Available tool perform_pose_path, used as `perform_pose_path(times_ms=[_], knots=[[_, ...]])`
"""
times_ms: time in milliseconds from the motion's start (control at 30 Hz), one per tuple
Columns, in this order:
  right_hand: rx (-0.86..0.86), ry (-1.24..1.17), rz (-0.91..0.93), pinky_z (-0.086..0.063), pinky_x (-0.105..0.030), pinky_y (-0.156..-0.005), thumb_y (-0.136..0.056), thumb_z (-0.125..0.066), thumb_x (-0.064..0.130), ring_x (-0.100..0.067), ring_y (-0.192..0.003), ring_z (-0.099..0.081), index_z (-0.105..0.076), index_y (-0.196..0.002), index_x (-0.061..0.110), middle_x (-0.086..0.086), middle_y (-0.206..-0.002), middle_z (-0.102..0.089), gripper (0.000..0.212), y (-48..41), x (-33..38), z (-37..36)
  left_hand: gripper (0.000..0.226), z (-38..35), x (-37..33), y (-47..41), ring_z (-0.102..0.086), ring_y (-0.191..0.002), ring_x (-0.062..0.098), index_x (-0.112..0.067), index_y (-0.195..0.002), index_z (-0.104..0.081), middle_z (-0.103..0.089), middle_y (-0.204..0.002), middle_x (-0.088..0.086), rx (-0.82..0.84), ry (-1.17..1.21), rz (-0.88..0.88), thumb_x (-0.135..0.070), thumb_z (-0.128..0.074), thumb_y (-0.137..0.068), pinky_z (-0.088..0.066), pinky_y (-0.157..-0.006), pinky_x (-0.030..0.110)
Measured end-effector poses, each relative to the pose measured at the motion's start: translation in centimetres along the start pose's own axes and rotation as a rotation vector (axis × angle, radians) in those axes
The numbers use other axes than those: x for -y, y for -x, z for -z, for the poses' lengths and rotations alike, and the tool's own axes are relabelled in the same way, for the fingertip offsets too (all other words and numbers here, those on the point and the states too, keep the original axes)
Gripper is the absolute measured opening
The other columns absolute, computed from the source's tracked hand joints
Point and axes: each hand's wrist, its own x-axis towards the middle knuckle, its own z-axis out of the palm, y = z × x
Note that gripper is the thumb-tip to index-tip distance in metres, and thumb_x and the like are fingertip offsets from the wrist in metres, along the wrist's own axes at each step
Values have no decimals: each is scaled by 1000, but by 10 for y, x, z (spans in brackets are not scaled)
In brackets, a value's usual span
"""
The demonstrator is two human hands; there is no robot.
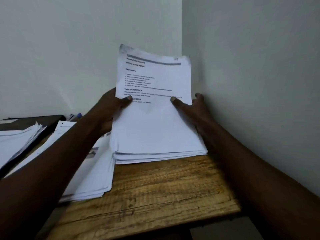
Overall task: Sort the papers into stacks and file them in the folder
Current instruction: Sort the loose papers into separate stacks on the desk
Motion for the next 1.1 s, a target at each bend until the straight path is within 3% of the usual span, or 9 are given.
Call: perform_pose_path(times_ms=[67, 133, 267, 400, 500, 633, 800, 1000, 1100], knots=[[309, -266, -41, -50, -40, -100, -73, -77, 56, -26, -111, -66, -60, -128, 9, -11, -127, -64, 74, 5, 14, 5, 48, 6, -10, 11, -59, -124, 34, -4, -142, -46, -59, -138, 16, -15, -4, -85, -4, -55, -95, -51, -101, 48], [492, -382, -42, -48, -49, -101, -89, -68, 33, -30, -109, -67, -64, -121, 7, -13, -119, -69, 41, 10, 26, 6, 41, 5, -20, 22, -67, -112, 26, -6, -138, -49, -66, -127, 10, -153, -75, -201, -4, -54, -98, -56, -91, 37], [295, -352, 88, -43, -65, -97, -81, -76, 28, -40, -109, -63, -66, -117, 3, -28, -120, -63, 45, 19, 55, 1, 35, -6, -50, 33, -70, -99, 18, -13, -128, -57, -71, -117, 4, -203, -135, -347, -6, -62, -94, -58, -81, 31], [112, -278, 355, -56, -35, -89, -92, -63, 15, -19, -98, -70, -65, -115, 13, -4, -110, -71, 23, 29, 106, 18, 38, -17, -85, 35, -70, -104, 20, -9, -129, -57, -70, -120, 5, -123, -55, -331, -3, -63, -92, -58, -86, 36], [88, -206, 482, -56, -25, -79, -94, -60, 16, -9, -92, -70, -65, -108, 22, 5, -104, -71, 16, 37, 125, 27, 33, -25, -97, 34, -71, -103, 20, -12, -119, -60, -71, -117, 6, -128, -9, -368, 2, -64, -90, -58, -87, 36], [107, -210, 446, -56, -27, -82, -89, -69, 19, -10, -96, -69, -65, -110, 23, 5, -108, -71, 22, 46, 118, 33, 44, -25, -98, 38, -71, -103, 24, -8, -123, -62, -71, -116, 8, -134, -18, -371, -8, -73, -80, -58, -87, 37], [106, -229, 387, -55, -40, -92, -84, -74, 24, -18, -101, -69, -67, -112, 16, -2, -110, -72, 30, 54, 112, 38, 33, -25, -87, 43, -73, -95, 23, -7, -120, -64, -74, -108, 7, -127, -32, -299, -6, -69, -87, -59, -80, 36], [55, -225, 422, -55, -23, -77, -91, -66, 24, -5, -90, -67, -62, -106, 22, 9, -99, -69, 16, 57, 124, 35, 30, -34, -74, 44, -74, -90, 22, -7, -117, -66, -76, -103, 7, -137, -12, -254, -5, -69, -87, -60, -77, 37], [33, -265, 441, -57, -28, -82, -90, -67, 23, -13, -99, -67, -59, -113, 19, 4, -107, -68, 25, 61, 135, 34, 27, -35, -82, 42, -74, -92, 22, -10, -114, -66, -75, -106, 6, -153, 35, -288, -6, -70, -88, -61, -77, 36]])
